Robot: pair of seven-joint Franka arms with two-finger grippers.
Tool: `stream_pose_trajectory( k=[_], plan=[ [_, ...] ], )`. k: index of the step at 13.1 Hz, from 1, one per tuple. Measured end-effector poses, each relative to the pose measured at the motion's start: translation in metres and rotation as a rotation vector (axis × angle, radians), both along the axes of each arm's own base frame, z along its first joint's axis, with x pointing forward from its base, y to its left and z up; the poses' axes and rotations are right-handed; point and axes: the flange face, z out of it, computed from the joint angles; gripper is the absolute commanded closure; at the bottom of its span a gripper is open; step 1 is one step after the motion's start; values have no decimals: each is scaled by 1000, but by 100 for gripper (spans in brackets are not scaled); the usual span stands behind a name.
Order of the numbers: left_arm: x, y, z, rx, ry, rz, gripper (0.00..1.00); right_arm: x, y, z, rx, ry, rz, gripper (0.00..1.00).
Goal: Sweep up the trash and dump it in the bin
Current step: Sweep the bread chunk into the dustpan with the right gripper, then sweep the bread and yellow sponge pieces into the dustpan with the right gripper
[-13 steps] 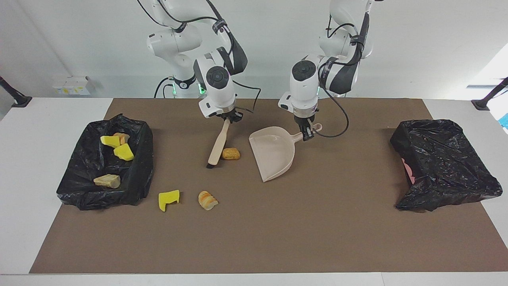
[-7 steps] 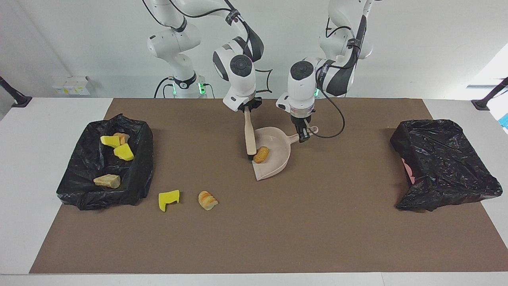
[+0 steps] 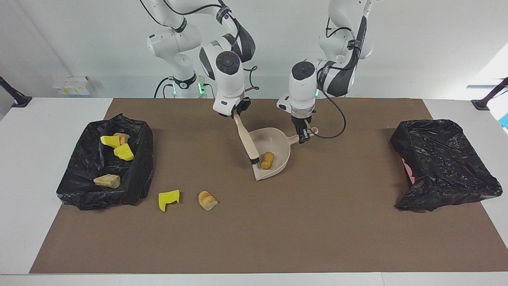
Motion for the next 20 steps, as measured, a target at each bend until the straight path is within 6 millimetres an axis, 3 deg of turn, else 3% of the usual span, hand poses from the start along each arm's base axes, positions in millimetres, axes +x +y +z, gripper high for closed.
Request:
stream_pose_trajectory(
  k=[7, 10, 13, 17, 20],
  plan=[
    [0, 0, -1, -1, -1, 15, 100, 108, -123, 5, -150, -111, -145, 100],
    [0, 0, -1, -3, -5, 51, 100, 142, -161, -19, -276, -137, -229, 100],
    [-1, -1, -1, -14, -10, 112, 100, 165, -185, -26, -344, -168, -254, 100],
    [-1, 0, -2, -19, -14, 189, 100, 176, -222, -24, -397, -188, -292, 100],
    [-1, 0, -2, -22, -20, 254, 100, 178, -231, -46, -412, -155, -291, 100]
  ],
)
